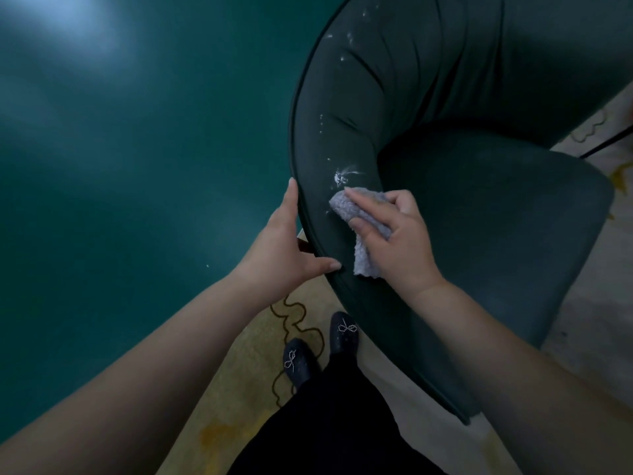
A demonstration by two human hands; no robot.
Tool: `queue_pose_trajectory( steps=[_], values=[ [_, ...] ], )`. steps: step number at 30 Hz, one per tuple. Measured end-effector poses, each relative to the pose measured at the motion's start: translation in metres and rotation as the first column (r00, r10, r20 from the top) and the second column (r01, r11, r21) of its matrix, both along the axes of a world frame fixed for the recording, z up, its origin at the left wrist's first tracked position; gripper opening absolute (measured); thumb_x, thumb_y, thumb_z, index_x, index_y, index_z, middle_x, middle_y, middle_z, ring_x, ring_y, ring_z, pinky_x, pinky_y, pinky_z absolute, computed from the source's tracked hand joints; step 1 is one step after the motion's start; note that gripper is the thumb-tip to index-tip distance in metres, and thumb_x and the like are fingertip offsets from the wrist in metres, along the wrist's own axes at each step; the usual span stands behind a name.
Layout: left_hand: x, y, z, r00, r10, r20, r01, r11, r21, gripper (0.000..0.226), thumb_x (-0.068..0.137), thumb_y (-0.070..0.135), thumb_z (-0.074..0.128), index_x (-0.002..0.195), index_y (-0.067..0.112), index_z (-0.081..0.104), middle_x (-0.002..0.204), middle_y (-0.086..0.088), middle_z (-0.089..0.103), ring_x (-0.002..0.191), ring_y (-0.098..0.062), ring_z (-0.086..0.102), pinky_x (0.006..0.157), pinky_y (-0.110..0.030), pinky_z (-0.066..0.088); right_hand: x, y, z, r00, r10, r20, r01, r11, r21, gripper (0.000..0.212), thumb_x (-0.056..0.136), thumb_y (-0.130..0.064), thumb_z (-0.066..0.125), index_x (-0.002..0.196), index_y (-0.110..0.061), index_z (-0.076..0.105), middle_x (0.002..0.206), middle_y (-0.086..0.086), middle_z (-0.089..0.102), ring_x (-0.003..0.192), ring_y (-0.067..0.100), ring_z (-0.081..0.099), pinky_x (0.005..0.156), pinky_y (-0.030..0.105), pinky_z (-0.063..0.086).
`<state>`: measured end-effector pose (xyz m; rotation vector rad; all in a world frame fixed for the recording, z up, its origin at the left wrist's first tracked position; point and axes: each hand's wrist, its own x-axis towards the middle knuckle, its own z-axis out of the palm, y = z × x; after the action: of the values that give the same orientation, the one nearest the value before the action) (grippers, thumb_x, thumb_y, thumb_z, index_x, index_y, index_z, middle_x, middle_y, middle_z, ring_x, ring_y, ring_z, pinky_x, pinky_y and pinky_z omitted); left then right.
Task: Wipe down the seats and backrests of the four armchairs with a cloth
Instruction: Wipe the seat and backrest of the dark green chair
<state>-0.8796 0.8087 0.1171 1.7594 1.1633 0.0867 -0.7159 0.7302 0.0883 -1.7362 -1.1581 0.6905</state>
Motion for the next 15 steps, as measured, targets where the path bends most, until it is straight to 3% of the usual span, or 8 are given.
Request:
queue_pose_trajectory(
  steps=[4,8,15],
  values=[
    [0.001,0.008,0.000,0.999,-0.010,-0.036,0.011,1.000,0.023,0.132,0.063,0.033,0.088,0.152,0.032,-0.010,0.157,0.009,0.022,0.127,-0.013,0.048,0.098,-0.024,0.042,-0.008,0.006,0.000,0.979,0.185,0.082,-0.190,0.980,0.058,0.046,0.084,-0.011,0.068,0.124,-0.033,0.057,0.102,0.000,0.041,0.095,0.003,0.045,0.091,0.008,0.038],
    [-0.002,0.022,0.001,1.000,-0.019,-0.022,0.019,1.000,0.002,0.132,0.061,0.034,0.089,0.152,0.035,-0.008,0.158,0.012,0.019,0.128,-0.017,0.048,0.104,-0.039,0.044,0.008,0.018,0.000,0.984,0.117,0.132,-0.123,0.992,0.041,0.044,0.086,-0.008,0.067,0.125,-0.026,0.058,0.102,0.006,0.042,0.096,0.007,0.046,0.092,0.006,0.035],
    [0.001,0.035,0.002,0.998,-0.049,-0.048,0.050,0.999,0.019,0.133,0.059,0.039,0.088,0.152,0.034,-0.007,0.158,0.011,0.017,0.130,-0.019,0.046,0.104,-0.041,0.044,0.011,0.030,0.000,0.969,0.183,0.168,-0.198,0.977,0.075,0.042,0.084,-0.012,0.069,0.124,-0.021,0.061,0.101,0.006,0.042,0.094,0.005,0.043,0.091,0.009,0.037]
  ],
)
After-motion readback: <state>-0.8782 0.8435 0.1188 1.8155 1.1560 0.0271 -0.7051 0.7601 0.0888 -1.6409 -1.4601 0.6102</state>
